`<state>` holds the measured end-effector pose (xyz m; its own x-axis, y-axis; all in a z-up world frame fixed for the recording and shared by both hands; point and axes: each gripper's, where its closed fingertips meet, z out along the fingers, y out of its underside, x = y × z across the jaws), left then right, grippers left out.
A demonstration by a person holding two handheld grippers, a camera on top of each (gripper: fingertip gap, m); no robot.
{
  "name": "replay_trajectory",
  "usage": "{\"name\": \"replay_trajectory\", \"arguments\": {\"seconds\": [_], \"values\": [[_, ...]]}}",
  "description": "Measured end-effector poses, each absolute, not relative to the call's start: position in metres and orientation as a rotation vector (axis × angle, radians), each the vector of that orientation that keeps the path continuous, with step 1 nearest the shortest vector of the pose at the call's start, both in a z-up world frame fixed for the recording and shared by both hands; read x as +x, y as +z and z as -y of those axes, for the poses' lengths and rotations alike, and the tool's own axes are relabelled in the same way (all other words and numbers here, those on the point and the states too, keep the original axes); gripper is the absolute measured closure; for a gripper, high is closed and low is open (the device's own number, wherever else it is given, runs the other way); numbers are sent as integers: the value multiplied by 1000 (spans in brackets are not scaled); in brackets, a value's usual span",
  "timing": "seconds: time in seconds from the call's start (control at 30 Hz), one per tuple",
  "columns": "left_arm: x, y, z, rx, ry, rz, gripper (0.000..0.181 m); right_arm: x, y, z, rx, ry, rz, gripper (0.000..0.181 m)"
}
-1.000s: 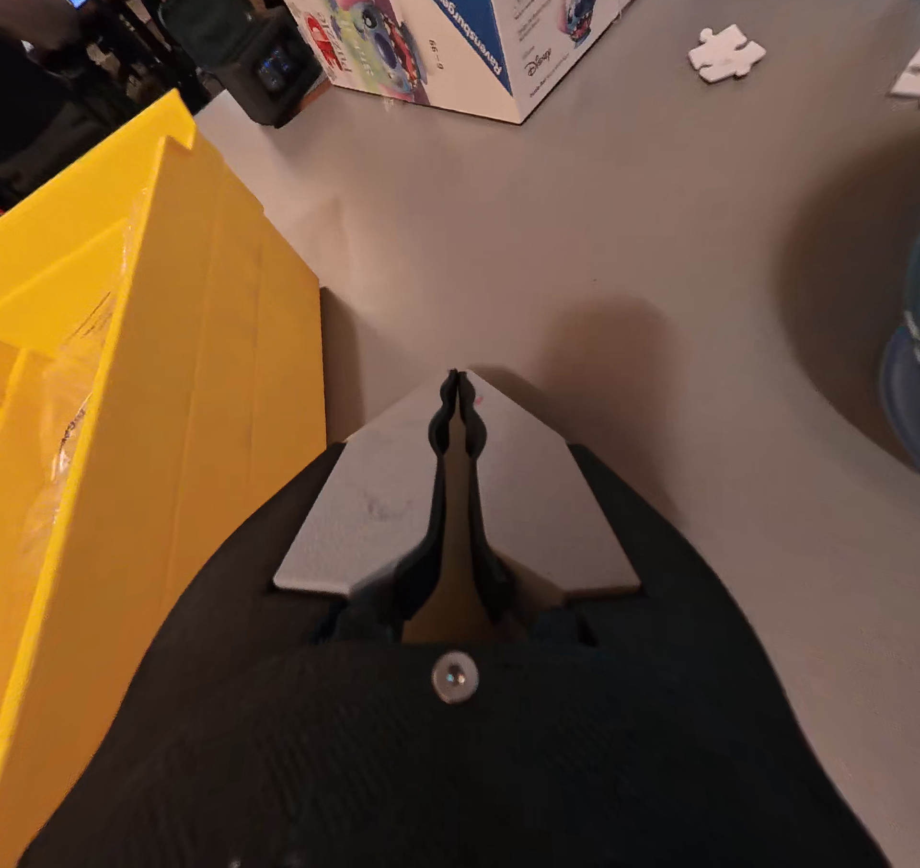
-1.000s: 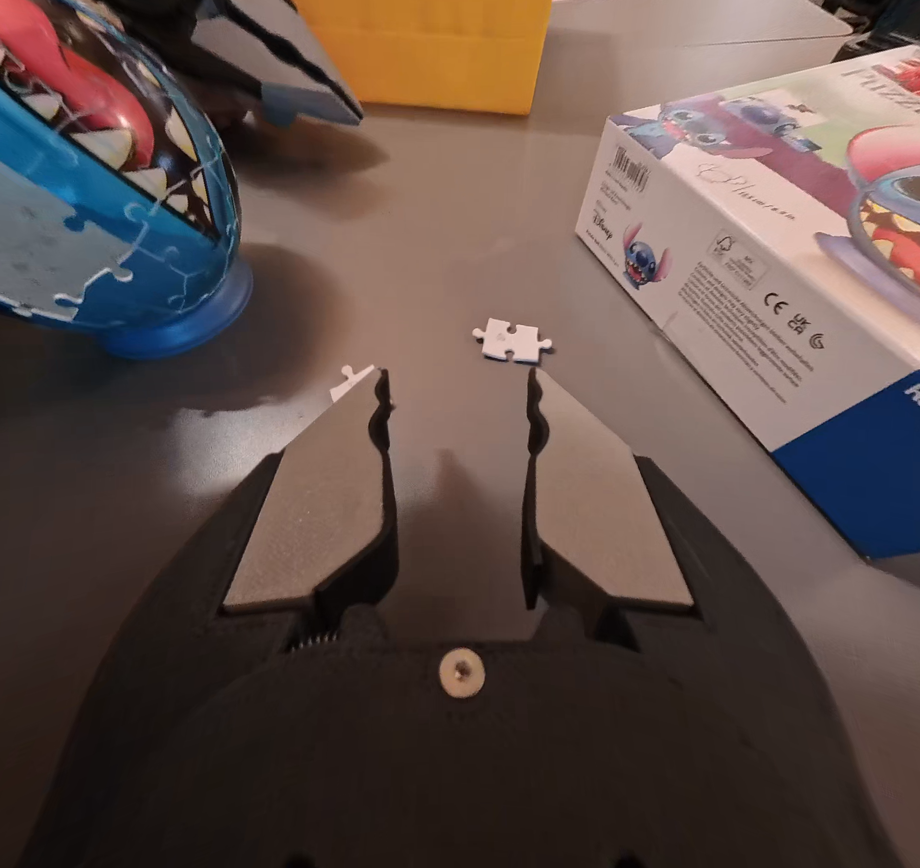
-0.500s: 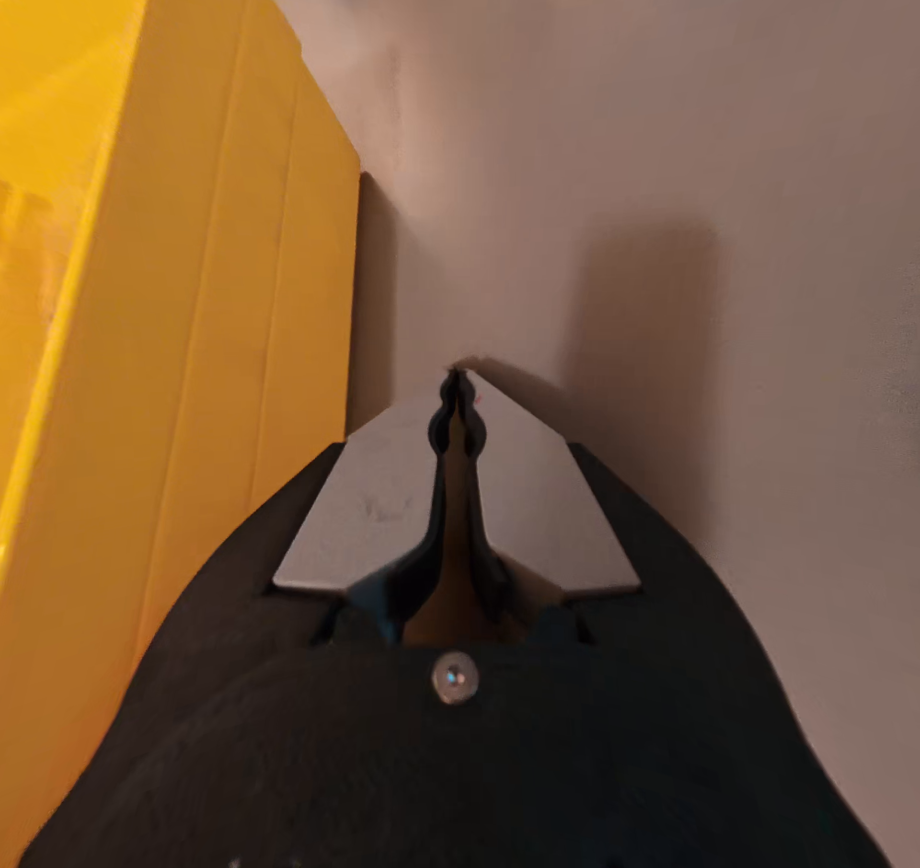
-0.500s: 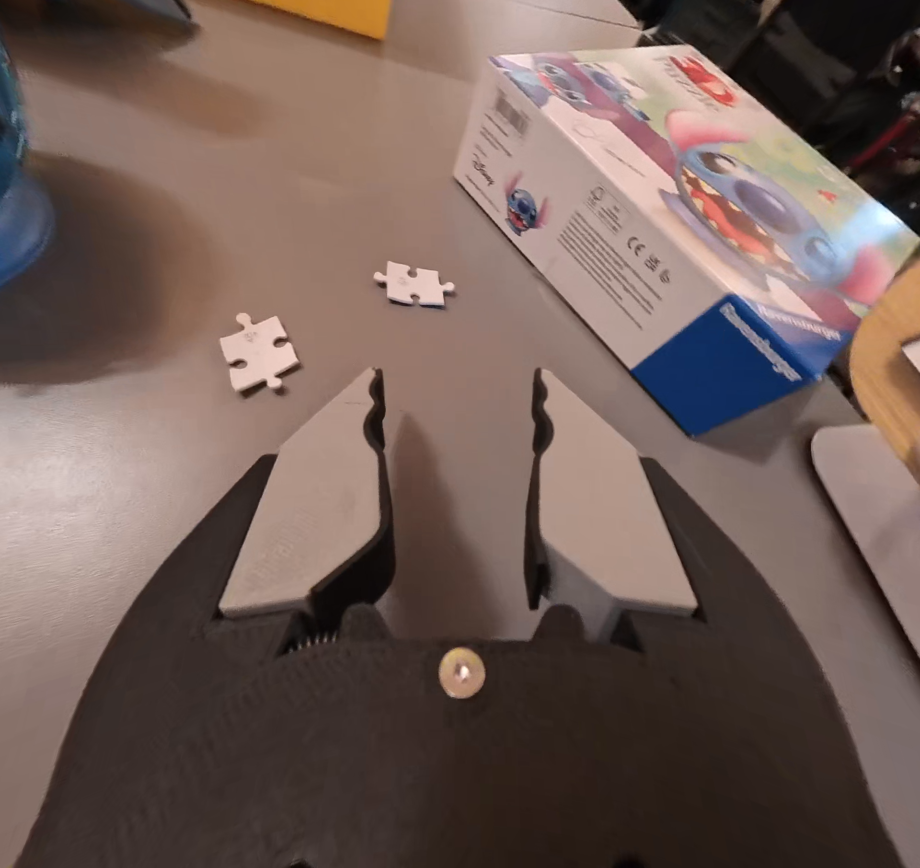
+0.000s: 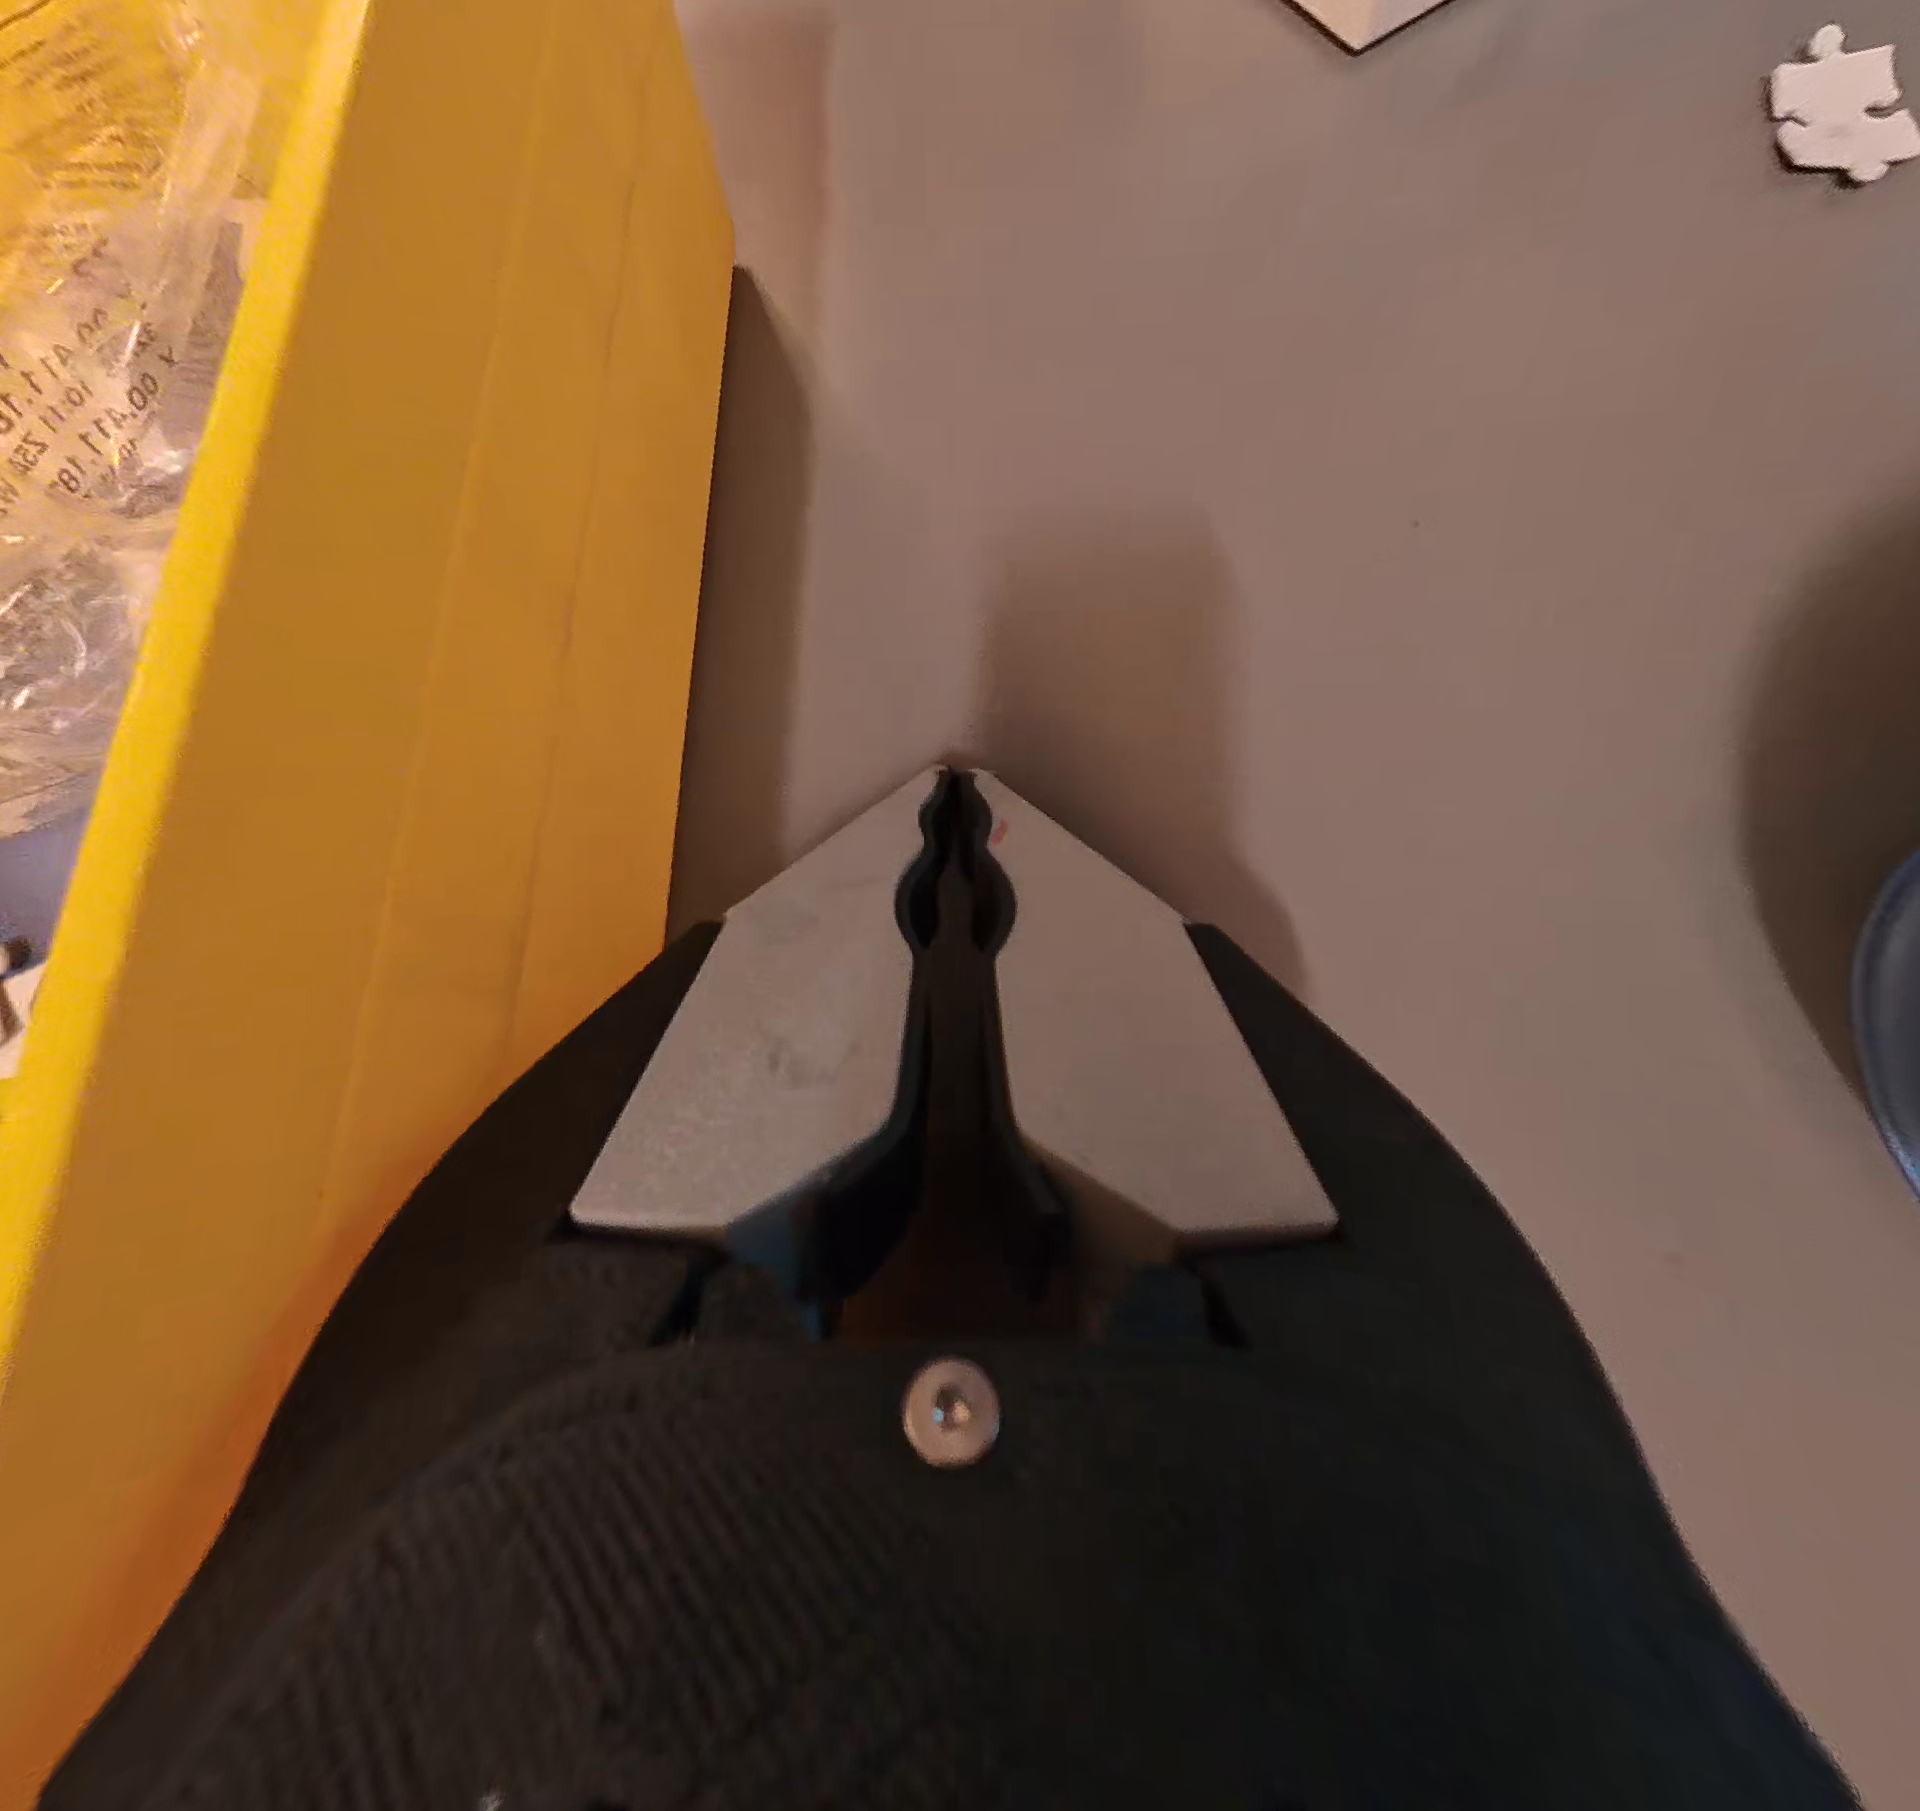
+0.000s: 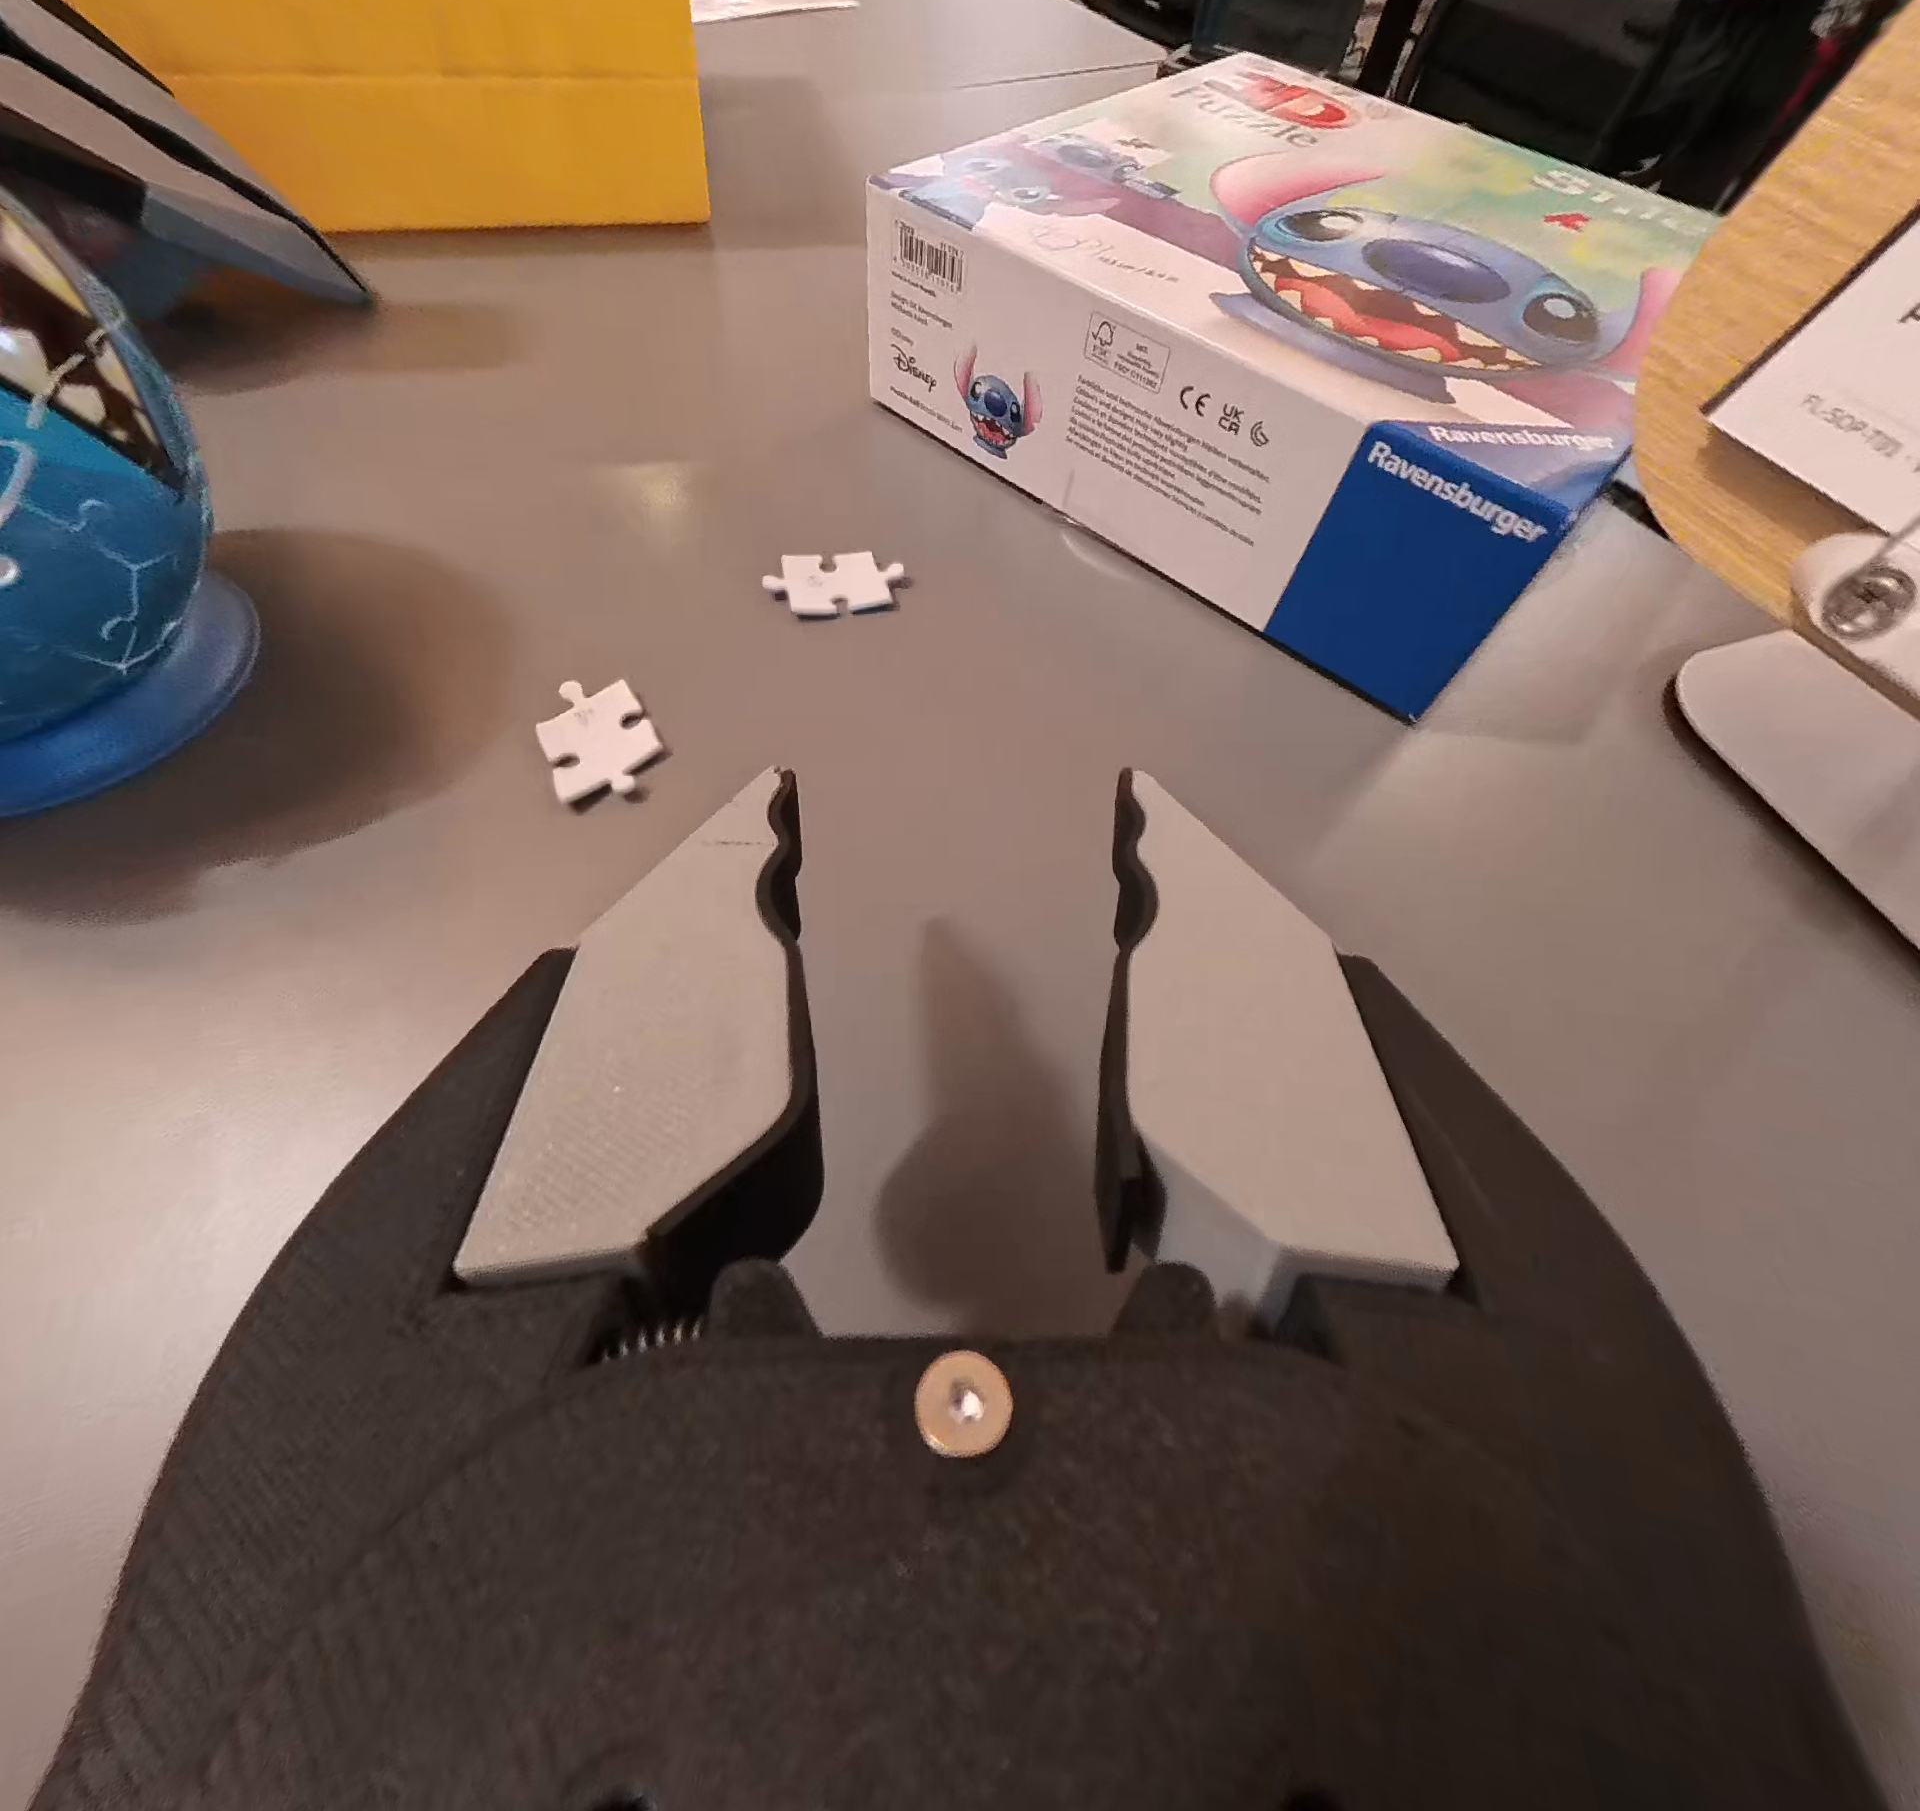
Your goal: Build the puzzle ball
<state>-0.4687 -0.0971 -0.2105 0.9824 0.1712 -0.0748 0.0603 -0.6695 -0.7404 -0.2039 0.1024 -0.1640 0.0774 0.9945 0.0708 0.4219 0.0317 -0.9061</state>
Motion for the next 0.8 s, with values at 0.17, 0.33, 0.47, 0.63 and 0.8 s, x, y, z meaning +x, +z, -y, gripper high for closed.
{"name": "replay_trajectory", "arguments": {"seconds": [0.17, 0.33, 0.47, 0.63, 0.8], "values": [[-475, -210, 89, -2304, 366, 39, 181, -218, -173, -97, -1515, 876, 1575, 121], [-476, -210, 83, -2300, 418, -16, 181, -216, -167, -93, -1490, 955, 1575, 123], [-475, -210, 81, -2303, 319, 13, 181, -212, -167, -93, -1487, 972, 1578, 123], [-475, -210, 80, -2303, 304, 13, 181, -210, -166, -94, -1482, 954, 1567, 121], [-474, -210, 75, -2301, 300, -15, 181, -212, -167, -93, -1495, 975, 1582, 121]]}}
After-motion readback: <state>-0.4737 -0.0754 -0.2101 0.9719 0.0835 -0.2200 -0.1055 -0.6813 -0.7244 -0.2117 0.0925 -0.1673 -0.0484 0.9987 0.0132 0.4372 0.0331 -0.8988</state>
